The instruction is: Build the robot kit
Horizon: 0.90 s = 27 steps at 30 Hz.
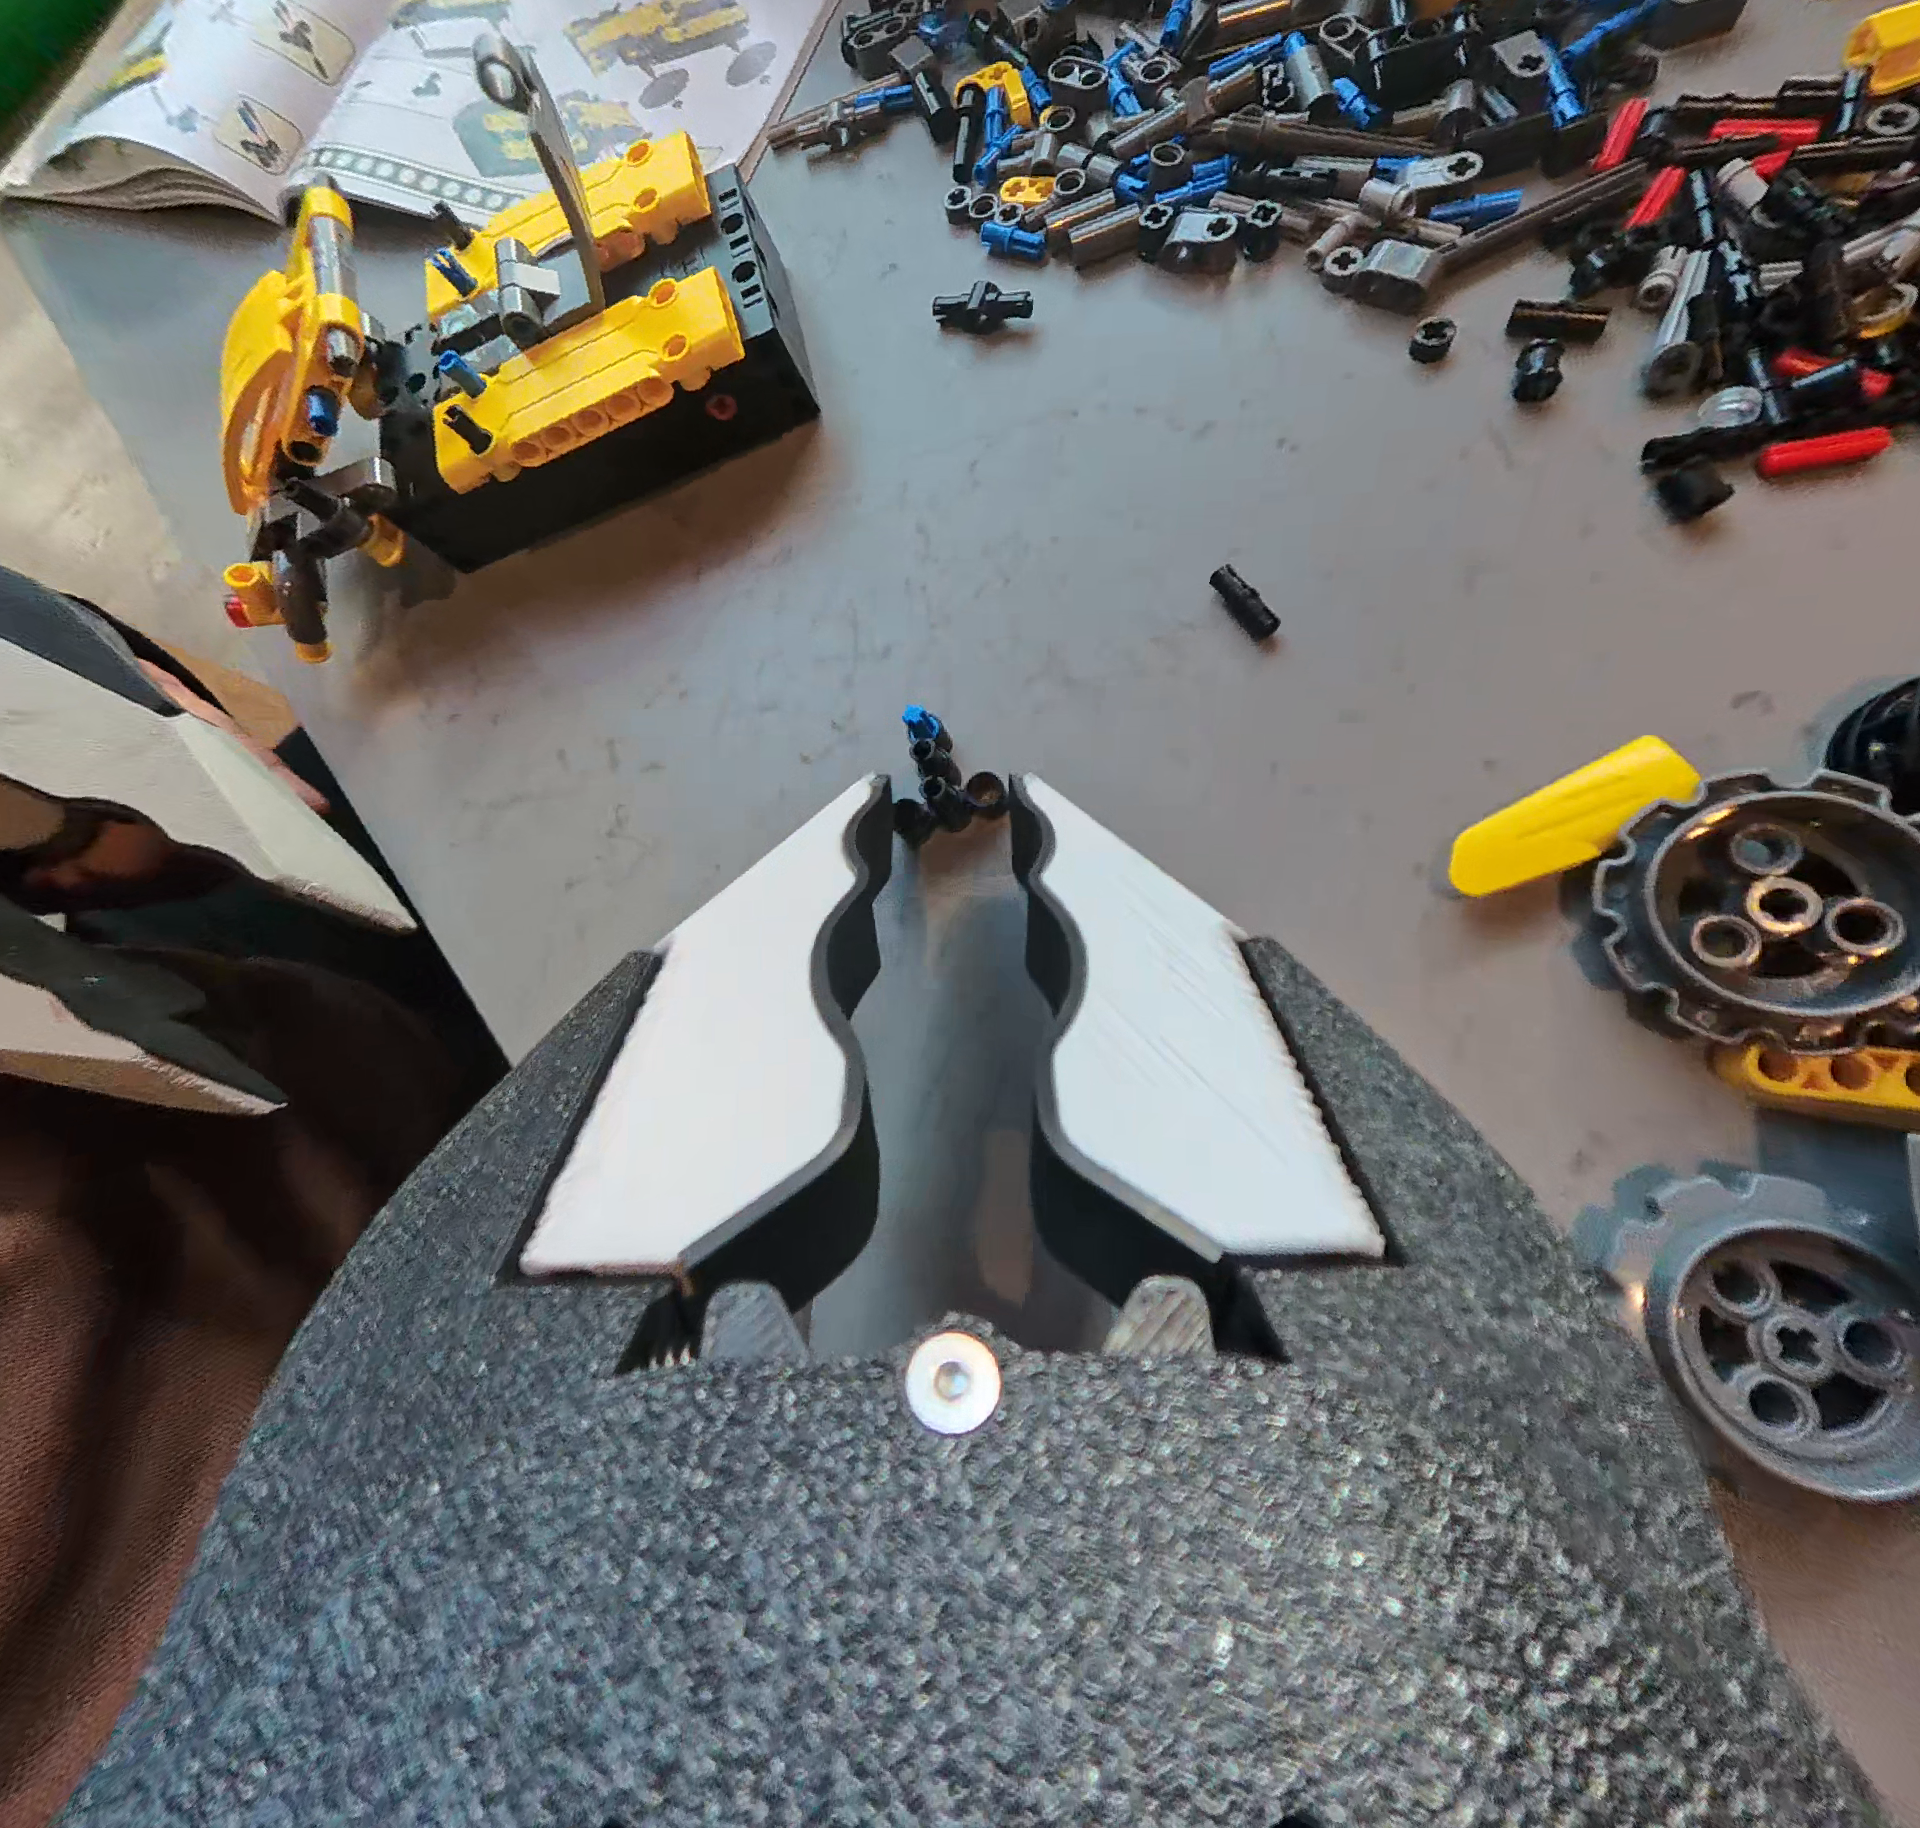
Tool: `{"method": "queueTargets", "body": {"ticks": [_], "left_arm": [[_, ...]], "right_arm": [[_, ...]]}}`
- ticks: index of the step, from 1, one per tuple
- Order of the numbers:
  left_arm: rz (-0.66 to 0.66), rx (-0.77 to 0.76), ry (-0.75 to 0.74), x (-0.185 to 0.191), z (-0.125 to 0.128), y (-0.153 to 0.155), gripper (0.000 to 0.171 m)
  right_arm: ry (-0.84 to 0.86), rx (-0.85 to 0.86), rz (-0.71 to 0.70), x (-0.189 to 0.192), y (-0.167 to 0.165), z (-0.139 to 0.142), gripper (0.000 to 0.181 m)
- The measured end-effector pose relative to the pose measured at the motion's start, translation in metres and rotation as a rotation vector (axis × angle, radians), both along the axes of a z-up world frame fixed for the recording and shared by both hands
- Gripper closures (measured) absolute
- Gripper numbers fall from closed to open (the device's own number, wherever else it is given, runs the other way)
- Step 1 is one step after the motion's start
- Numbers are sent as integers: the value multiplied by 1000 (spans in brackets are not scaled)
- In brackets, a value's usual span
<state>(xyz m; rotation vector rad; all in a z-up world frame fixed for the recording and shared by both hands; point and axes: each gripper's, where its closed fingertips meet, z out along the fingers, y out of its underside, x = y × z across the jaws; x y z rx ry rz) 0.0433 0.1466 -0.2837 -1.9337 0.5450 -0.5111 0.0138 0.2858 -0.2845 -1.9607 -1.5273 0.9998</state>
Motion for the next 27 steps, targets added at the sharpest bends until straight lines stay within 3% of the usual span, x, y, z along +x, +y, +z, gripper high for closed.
{"method": "queueTargets", "body": {"ticks": [10, 27], "left_arm": [[-32, -8, 45, 5, -7, -4, 134], [-12, -35, -50, -4, -2, -3, 135]], "right_arm": [[14, 10, 13, 4, -1, 2, 160], [-22, -22, 53, 2, -10, -4, 160]]}}
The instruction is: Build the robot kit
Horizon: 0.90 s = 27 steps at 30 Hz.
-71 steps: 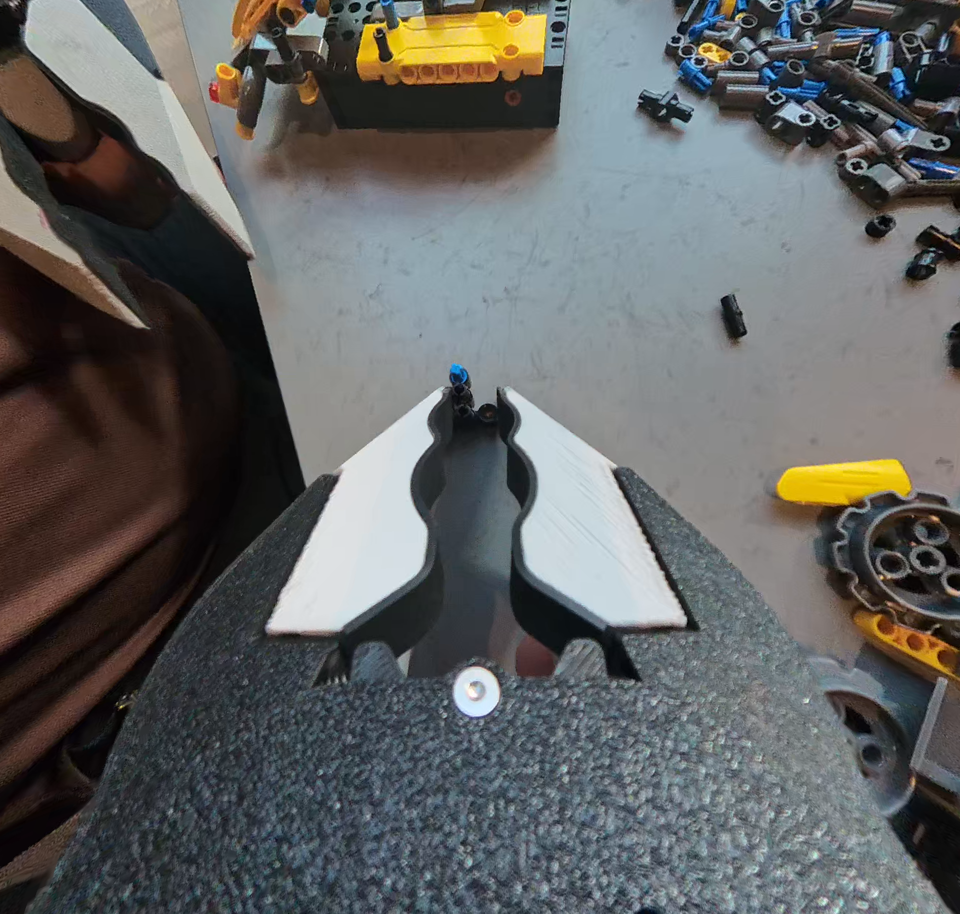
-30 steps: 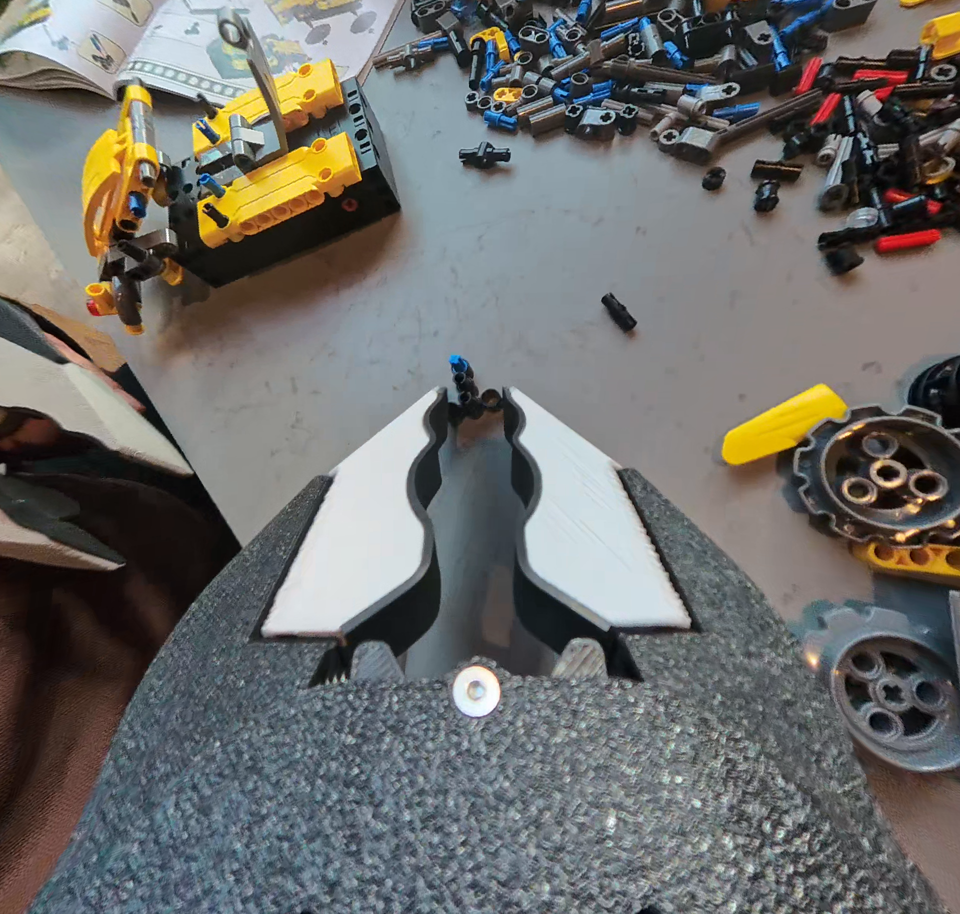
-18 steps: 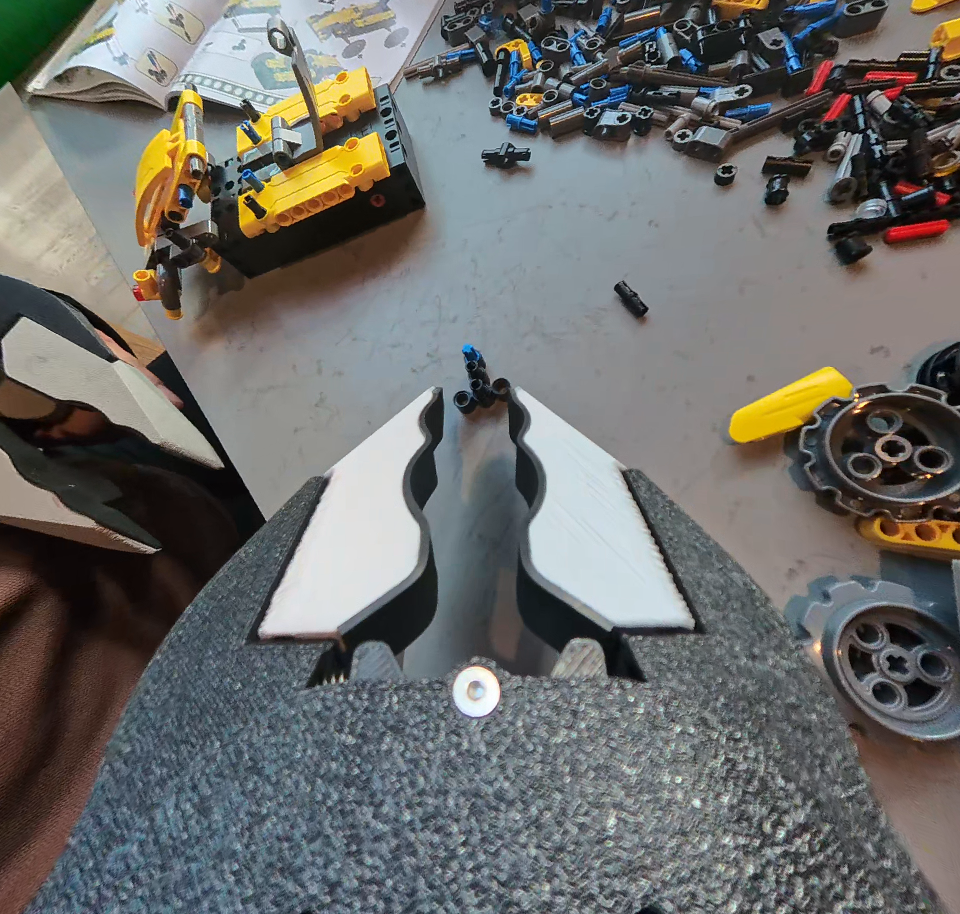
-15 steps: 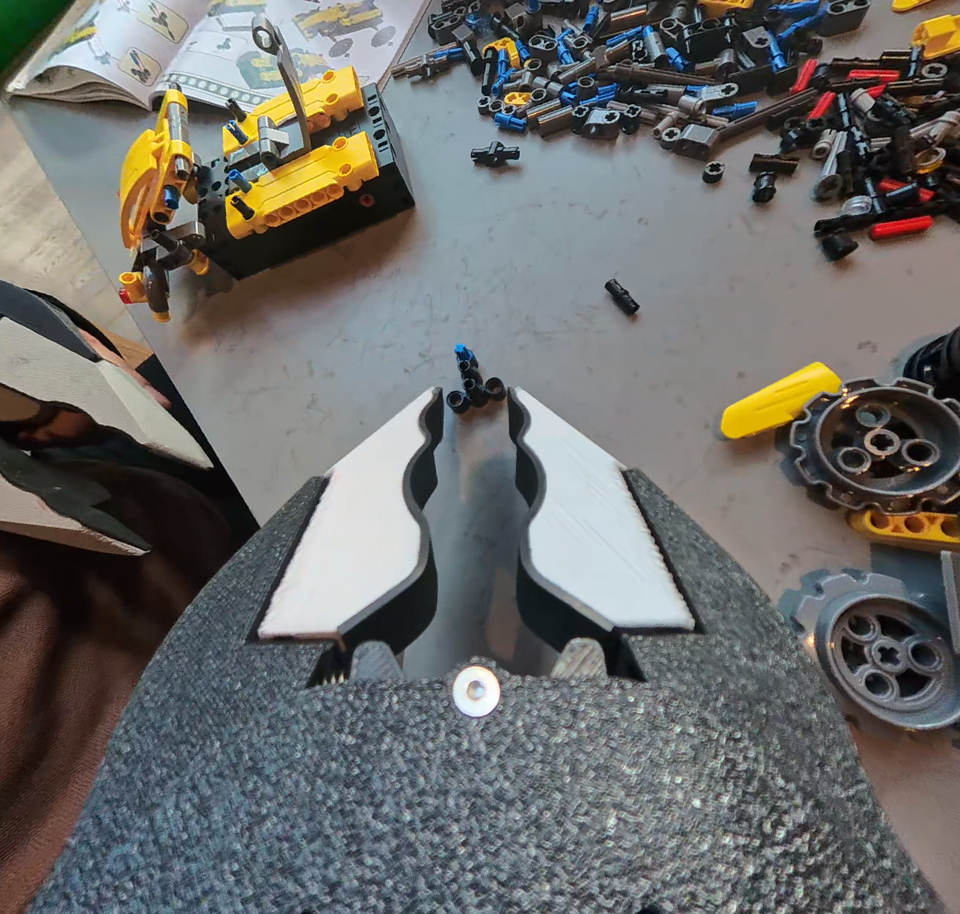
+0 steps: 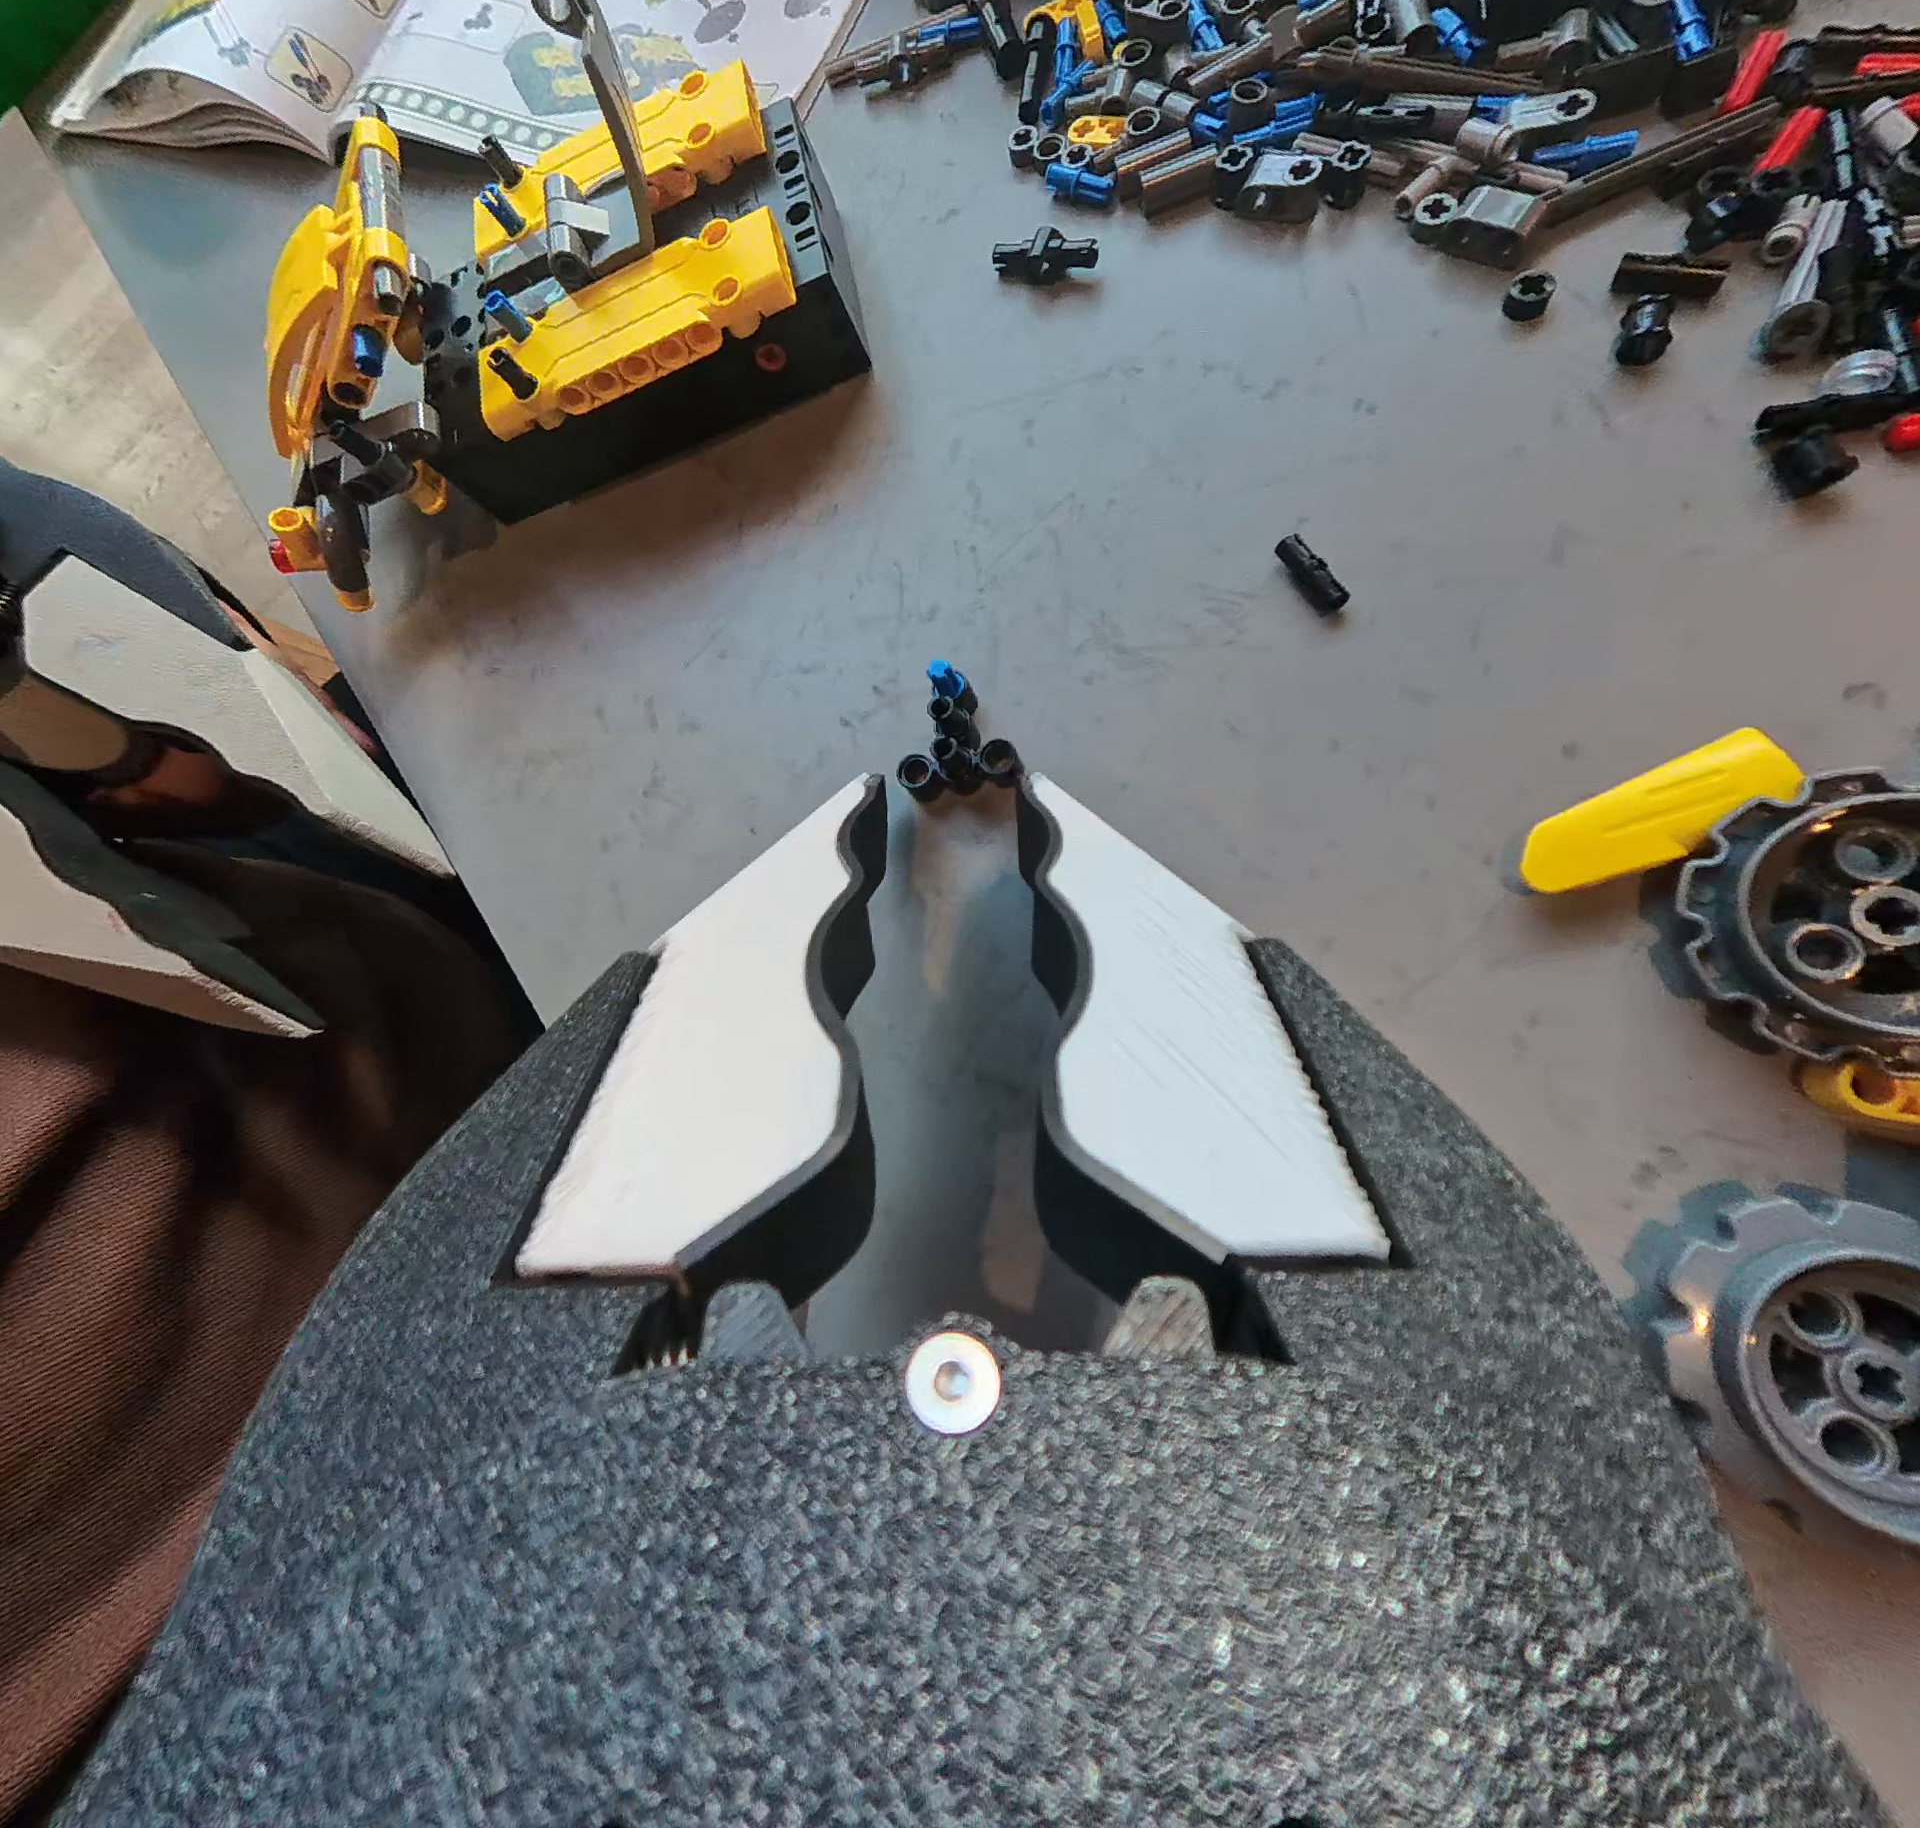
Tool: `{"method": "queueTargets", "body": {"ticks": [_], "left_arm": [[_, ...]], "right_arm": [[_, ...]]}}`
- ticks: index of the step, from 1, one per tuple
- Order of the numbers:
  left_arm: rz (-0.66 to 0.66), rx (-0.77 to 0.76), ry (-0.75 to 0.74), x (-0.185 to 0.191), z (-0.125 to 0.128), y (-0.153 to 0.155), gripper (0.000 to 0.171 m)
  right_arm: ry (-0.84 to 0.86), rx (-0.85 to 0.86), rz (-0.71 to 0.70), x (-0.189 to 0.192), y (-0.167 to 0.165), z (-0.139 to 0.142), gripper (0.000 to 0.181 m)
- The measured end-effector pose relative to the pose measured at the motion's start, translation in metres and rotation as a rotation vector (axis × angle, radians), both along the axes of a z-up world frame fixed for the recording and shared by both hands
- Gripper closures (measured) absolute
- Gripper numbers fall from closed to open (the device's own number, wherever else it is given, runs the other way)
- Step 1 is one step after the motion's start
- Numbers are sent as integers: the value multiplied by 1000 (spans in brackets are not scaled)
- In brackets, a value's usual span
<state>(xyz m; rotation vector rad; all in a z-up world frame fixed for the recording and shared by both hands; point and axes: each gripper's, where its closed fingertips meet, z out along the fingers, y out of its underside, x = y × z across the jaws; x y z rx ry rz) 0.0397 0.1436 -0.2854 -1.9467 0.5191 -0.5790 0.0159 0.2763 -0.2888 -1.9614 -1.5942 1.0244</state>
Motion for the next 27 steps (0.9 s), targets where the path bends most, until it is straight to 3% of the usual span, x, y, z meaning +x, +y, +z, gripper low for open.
{"method": "queueTargets", "body": {"ticks": [20, 27], "left_arm": [[0, 13, 19, 0, 0, 0, 134], [-7, 6, 36, 3, -3, 1, 134]], "right_arm": [[5, -13, 52, 3, -15, 1, 158], [88, -71, 41, 9, -21, 8, 164]]}}
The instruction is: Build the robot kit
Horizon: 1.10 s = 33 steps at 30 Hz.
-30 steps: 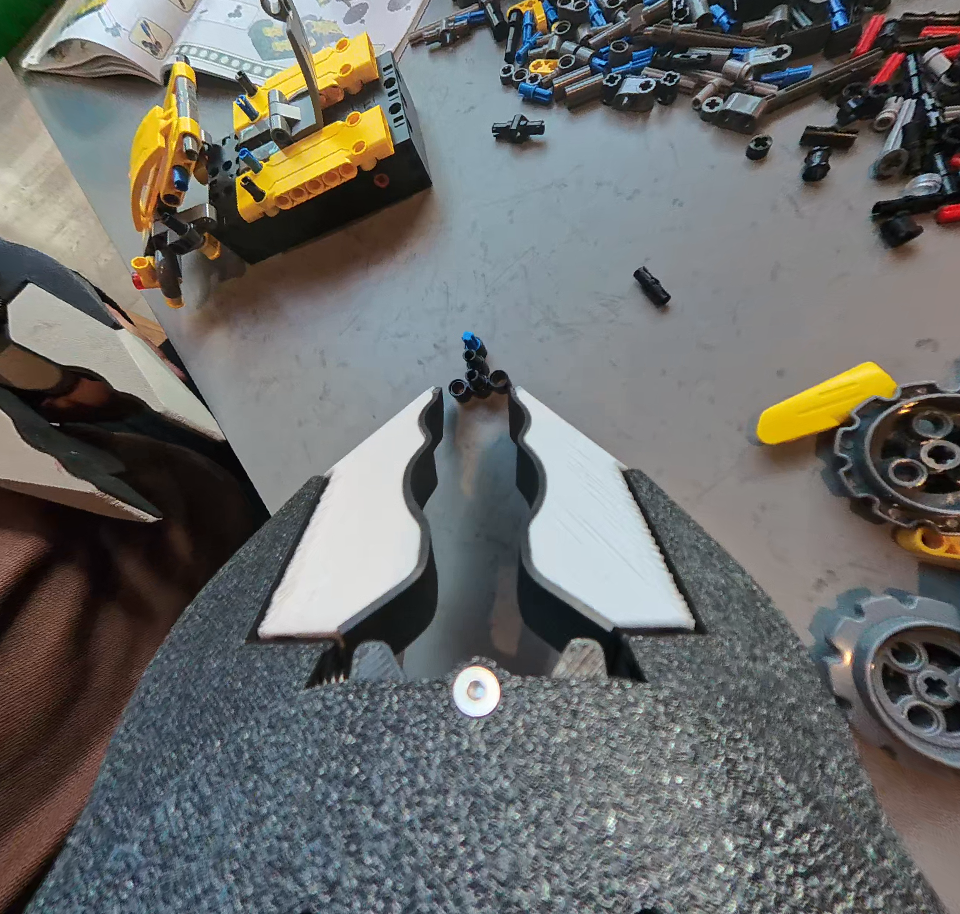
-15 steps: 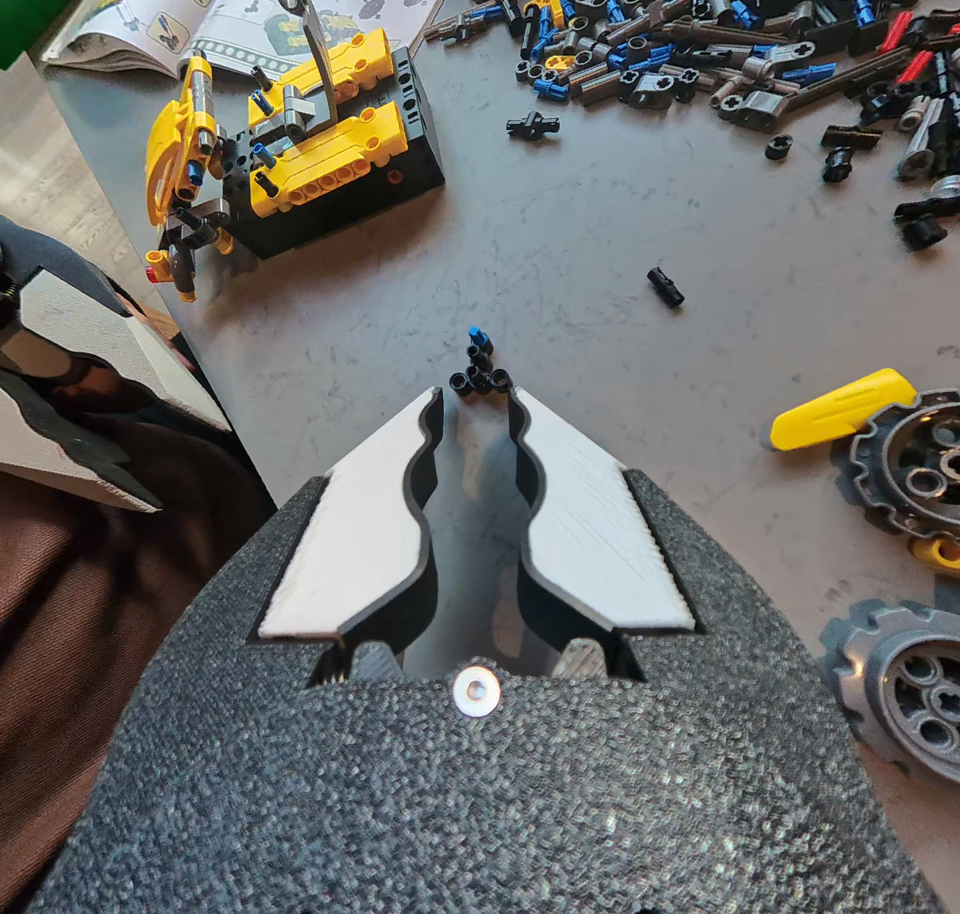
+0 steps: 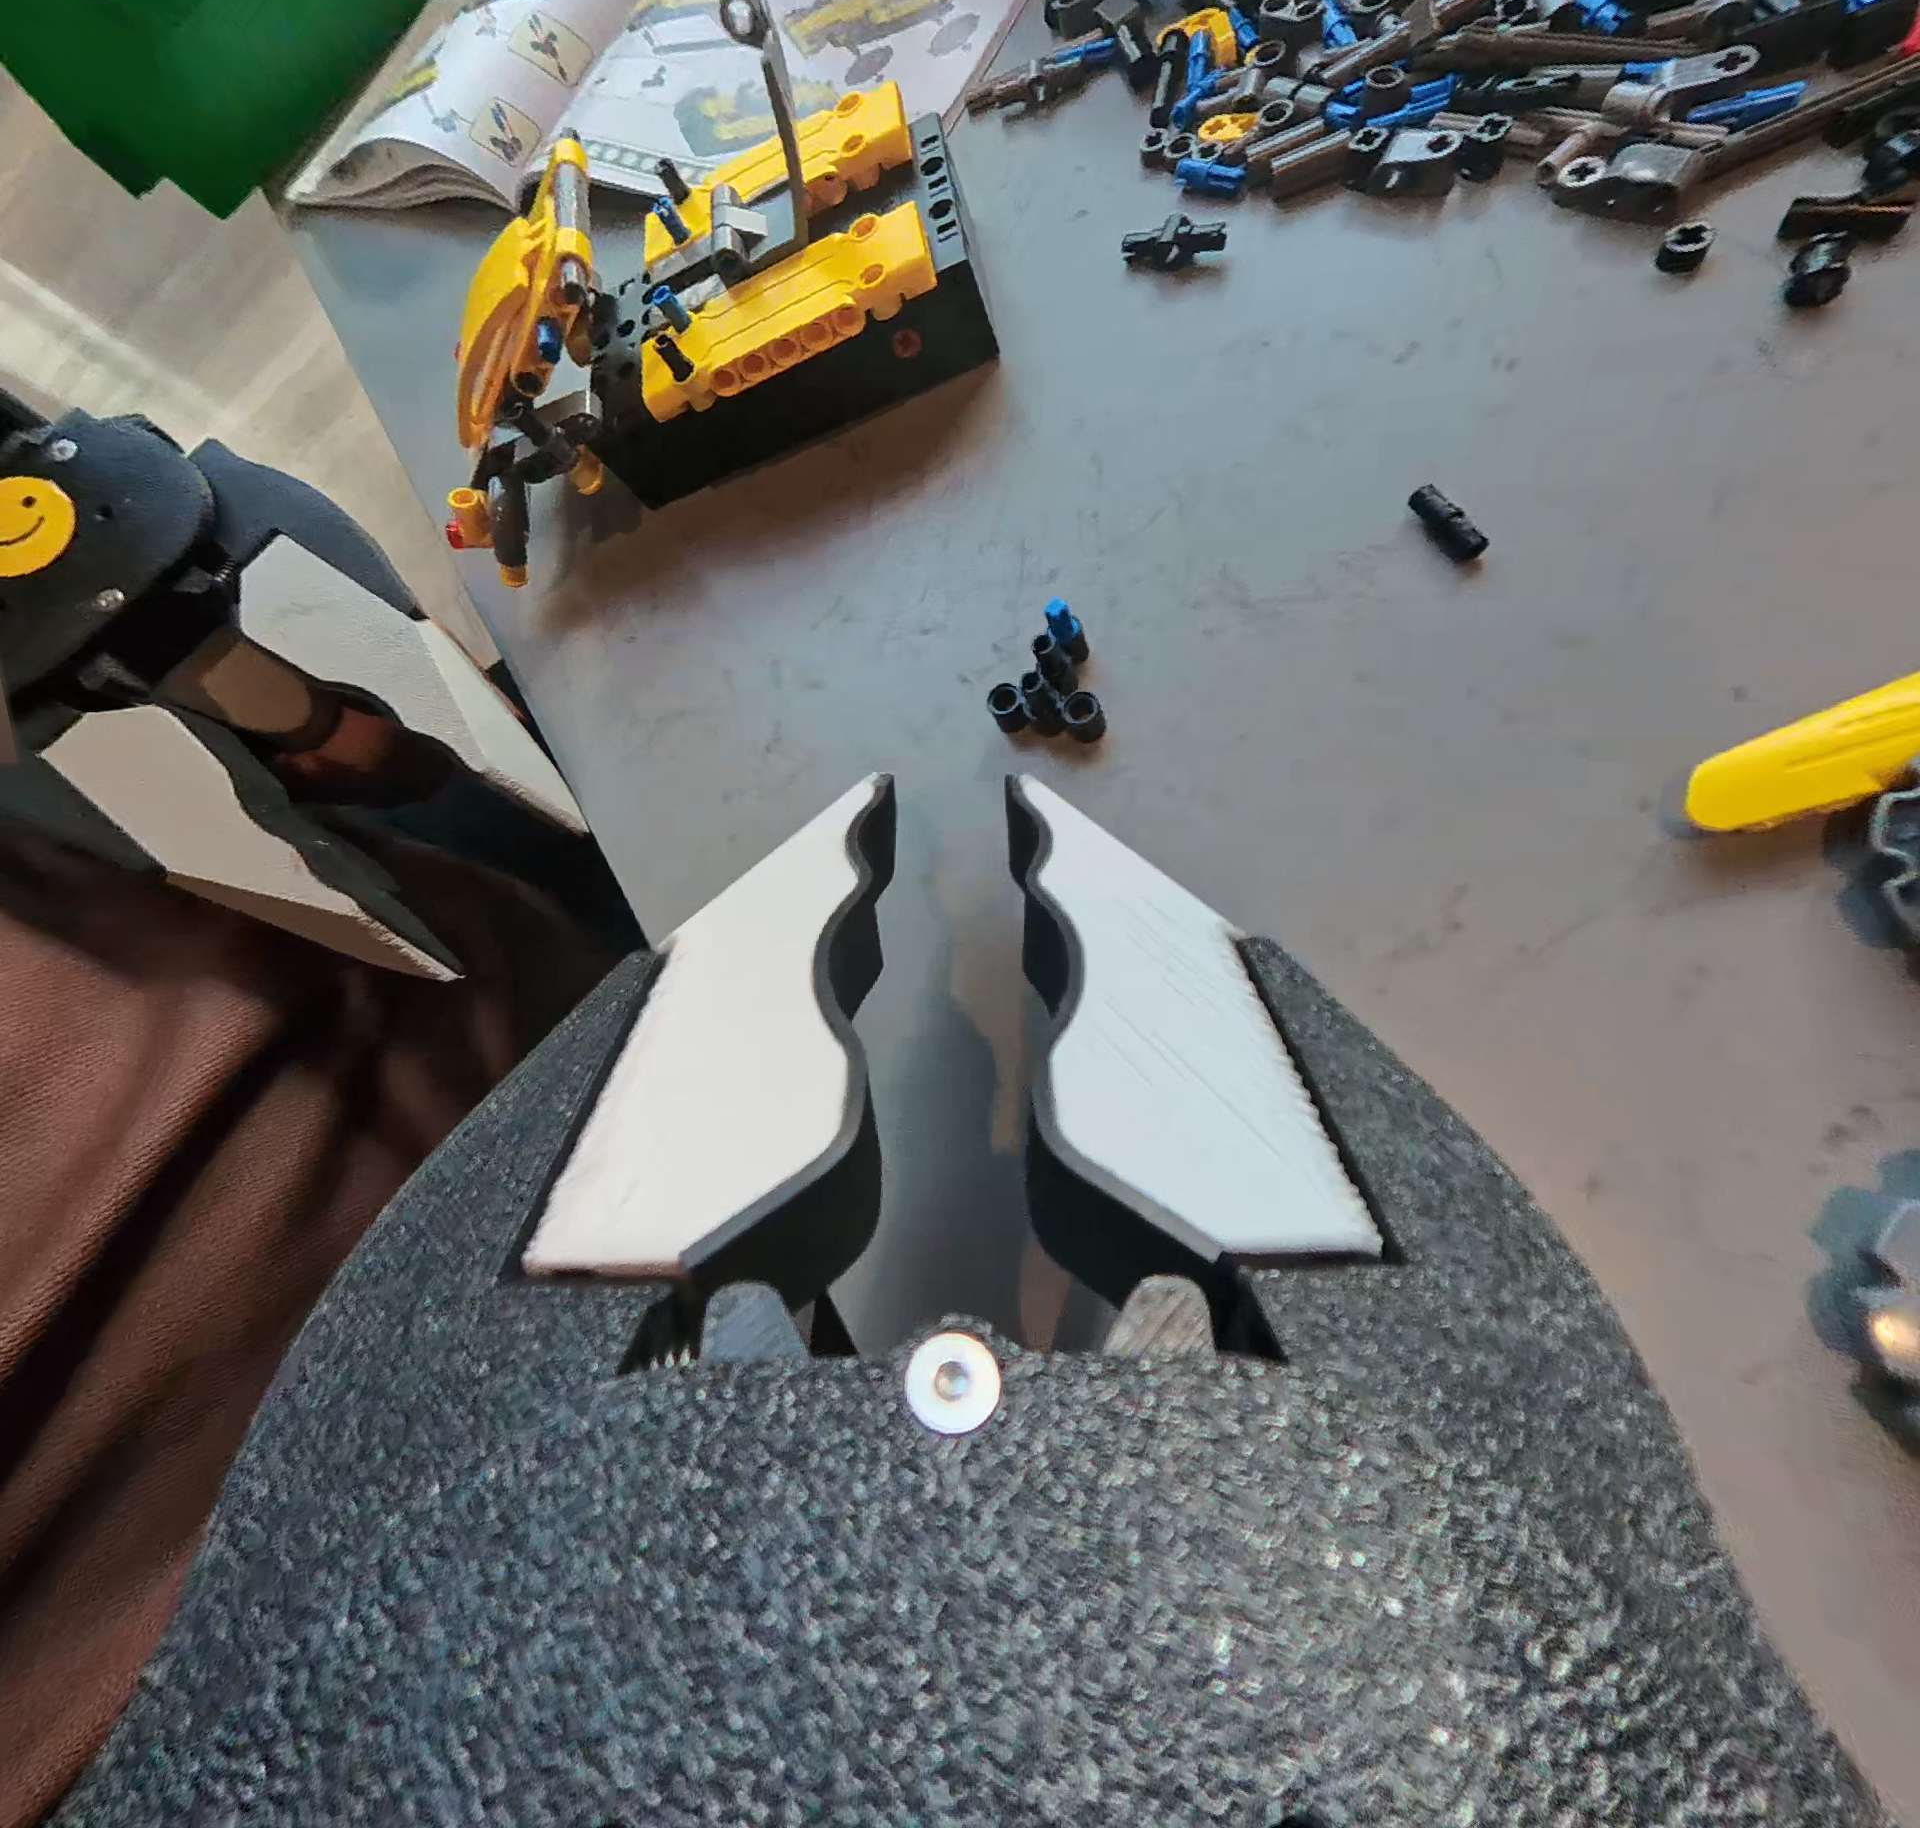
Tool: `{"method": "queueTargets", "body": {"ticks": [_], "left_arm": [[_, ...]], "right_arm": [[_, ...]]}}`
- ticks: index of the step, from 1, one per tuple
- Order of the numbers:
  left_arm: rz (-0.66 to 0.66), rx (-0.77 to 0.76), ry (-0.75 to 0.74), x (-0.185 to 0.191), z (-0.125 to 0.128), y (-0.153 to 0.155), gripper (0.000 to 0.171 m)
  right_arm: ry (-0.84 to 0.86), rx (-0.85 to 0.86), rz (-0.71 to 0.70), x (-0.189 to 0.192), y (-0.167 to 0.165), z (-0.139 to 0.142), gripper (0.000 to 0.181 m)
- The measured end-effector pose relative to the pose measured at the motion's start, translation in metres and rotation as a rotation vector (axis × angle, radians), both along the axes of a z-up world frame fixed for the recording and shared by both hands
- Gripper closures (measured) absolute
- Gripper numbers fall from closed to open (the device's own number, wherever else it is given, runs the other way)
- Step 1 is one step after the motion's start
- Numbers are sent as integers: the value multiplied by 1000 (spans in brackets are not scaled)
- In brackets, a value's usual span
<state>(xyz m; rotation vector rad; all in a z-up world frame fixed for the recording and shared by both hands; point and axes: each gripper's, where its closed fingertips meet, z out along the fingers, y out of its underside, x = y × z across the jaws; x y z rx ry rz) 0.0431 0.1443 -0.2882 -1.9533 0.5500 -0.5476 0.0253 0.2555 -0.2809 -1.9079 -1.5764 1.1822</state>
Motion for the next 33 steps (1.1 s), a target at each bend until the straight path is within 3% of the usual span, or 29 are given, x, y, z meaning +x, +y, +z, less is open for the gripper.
{"method": "queueTargets", "body": {"ticks": [2, 6, 12, 19, 24, 27, 33], "left_arm": [[-4, 5, 17, 1, -1, 0, 134], [-12, 10, 27, 4, 0, -1, 134], [-16, 18, 52, 4, -2, -2, 134], [-18, 13, 30, 3, 0, -3, 134], [-23, 18, 21, 5, 2, -4, 134], [-23, 23, 18, 5, 3, -4, 134], [-13, 20, 36, 3, 1, -3, 134]], "right_arm": [[11, -11, 14, -1, 5, 6, 163], [-76, 45, 36, -3, 25, -1, 143], [-124, 127, 222, -12, 11, -8, 156], [-160, 180, 251, -6, 1, -8, 163], [-192, 282, 204, -8, 40, 6, 160], [-241, 326, 236, -13, 61, 10, 154], [-302, 454, 303, -24, 84, 9, 157]]}}
